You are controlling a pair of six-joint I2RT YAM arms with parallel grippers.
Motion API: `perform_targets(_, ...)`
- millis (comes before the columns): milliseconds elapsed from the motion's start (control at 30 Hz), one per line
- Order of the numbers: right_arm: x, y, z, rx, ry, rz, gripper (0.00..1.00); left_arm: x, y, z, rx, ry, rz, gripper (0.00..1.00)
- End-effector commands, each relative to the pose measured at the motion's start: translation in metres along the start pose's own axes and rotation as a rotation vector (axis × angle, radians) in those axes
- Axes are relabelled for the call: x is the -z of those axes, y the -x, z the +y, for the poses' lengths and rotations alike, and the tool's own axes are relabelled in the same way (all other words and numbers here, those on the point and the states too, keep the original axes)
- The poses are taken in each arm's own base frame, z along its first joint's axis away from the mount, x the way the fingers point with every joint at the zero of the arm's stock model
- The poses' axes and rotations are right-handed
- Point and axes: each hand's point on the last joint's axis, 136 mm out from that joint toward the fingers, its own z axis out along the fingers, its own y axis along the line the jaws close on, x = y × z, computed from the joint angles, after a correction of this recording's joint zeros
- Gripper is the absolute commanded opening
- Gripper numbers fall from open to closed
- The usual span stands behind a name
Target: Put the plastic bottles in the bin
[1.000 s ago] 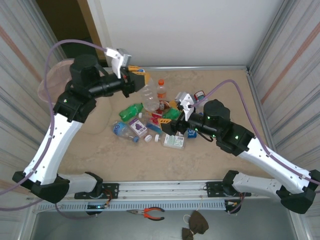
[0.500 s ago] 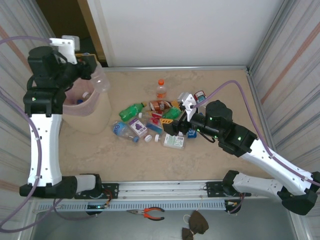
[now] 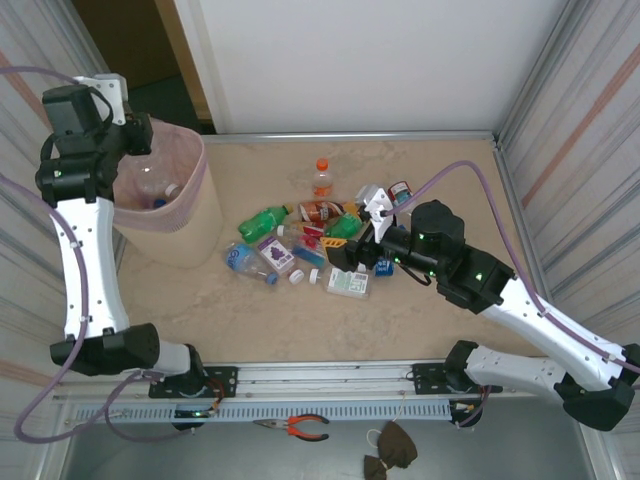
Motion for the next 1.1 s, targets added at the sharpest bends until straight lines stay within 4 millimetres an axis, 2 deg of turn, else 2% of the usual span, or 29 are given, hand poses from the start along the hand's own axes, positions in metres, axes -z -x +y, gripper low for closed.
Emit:
perform_targets(0,0.0,-0.003,-0.001,0.022,0.001,0.005,0.84,-0.019,-0.024,0.027,-0.072,0.137,0.101,0.2)
perform_targets(133,-0.001,-0.005,-0.001,0.021,0.003,0.012,0.84,-0.043,-0.054,0.035,-0.064,0.152,0.205,0.19)
perform_targets(267,-0.003,-0.007,0.0,0.019,0.009,0.017,0.84,-0.07,-0.096,0.039,-0.079,0.165,0.352,0.19)
perform_targets(567,-0.003,-0.013,-0.001,0.009,0.006,0.027,0.84,-0.117,-0.172,0.031,-0.002,0.067,0.543,0.22)
perform_targets(833,-0.002,-0.019,-0.006,0.002,-0.02,0.04,0.84,-0.146,-0.212,0.021,0.046,0.015,0.625,0.28)
perform_targets(967,-0.002,-0.022,-0.009,-0.004,-0.038,0.047,0.84,-0.154,-0.224,0.019,0.058,0.002,0.65,0.38)
perform_targets(1067,-0.004,-0.026,-0.013,-0.009,-0.057,0.066,0.84,-0.154,-0.221,0.015,0.069,-0.016,0.644,0.44)
